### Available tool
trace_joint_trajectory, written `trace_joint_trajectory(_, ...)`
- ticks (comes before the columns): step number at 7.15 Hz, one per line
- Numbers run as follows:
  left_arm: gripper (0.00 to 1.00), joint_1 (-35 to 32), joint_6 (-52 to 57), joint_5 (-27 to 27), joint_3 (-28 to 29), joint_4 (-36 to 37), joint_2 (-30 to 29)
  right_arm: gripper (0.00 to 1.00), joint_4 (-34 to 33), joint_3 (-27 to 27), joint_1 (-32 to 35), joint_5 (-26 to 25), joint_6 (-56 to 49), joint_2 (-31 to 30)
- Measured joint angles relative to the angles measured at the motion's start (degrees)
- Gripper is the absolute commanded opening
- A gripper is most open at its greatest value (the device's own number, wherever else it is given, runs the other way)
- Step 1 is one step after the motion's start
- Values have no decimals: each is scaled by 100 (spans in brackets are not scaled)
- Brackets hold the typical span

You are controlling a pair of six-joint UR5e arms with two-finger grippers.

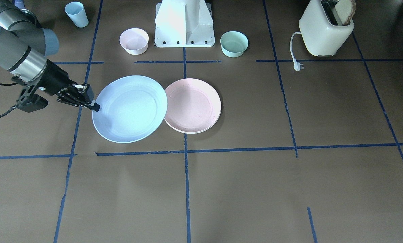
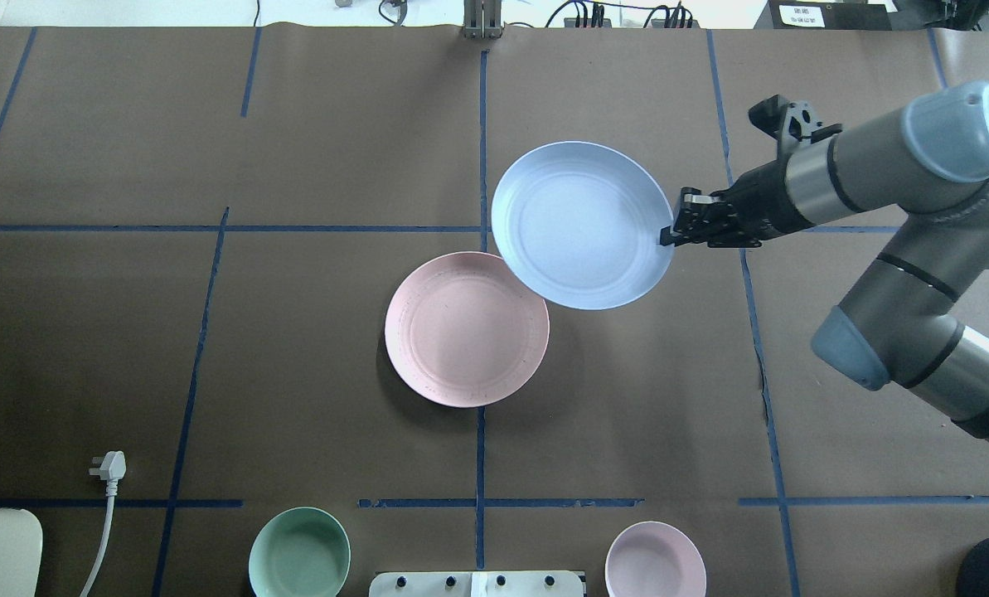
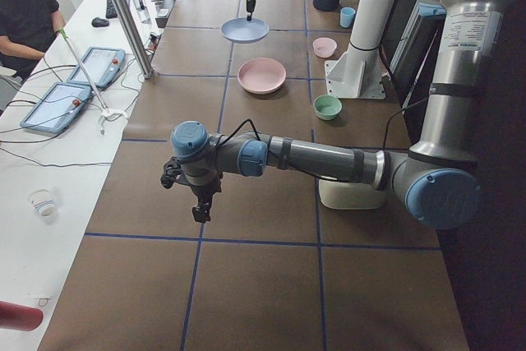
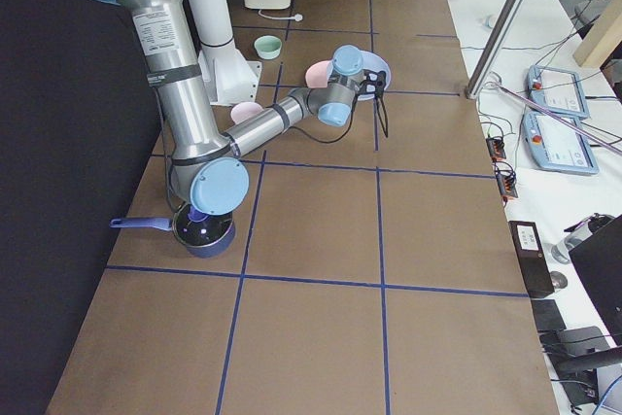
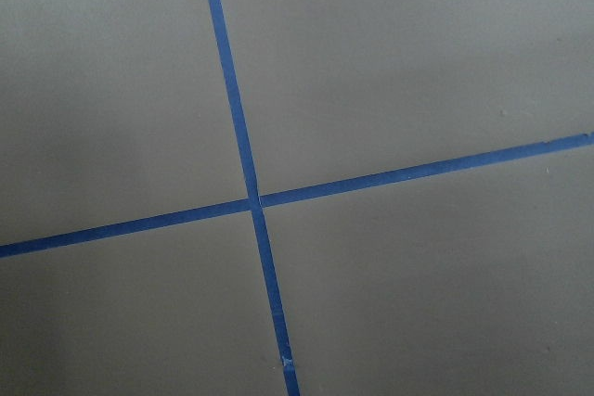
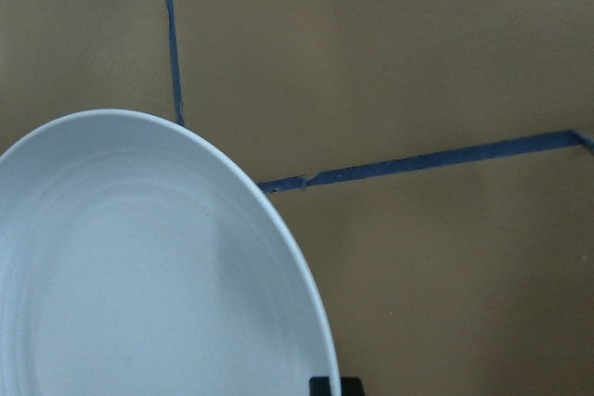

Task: Stack three plates with pink and blue
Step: 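Carry the light blue plate with the right gripper onto the pink plate, then lower the blue plate onto the stack and open the right gripper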

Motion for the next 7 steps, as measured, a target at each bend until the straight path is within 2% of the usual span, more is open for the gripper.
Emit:
trace_joint_trajectory(3, 100, -13, 24, -35, 26, -6, 43, 0, -858, -9, -1056, -1146, 0, 582)
trace_joint_trajectory(5, 100, -13, 25, -35, 29, -6, 59, 1, -1021, -42, -1434, -1552, -2, 653)
trace_joint_trajectory(7, 100, -17, 23, -38, 23, -6, 65, 1, -1042, -36, -1548, -1669, -3, 672)
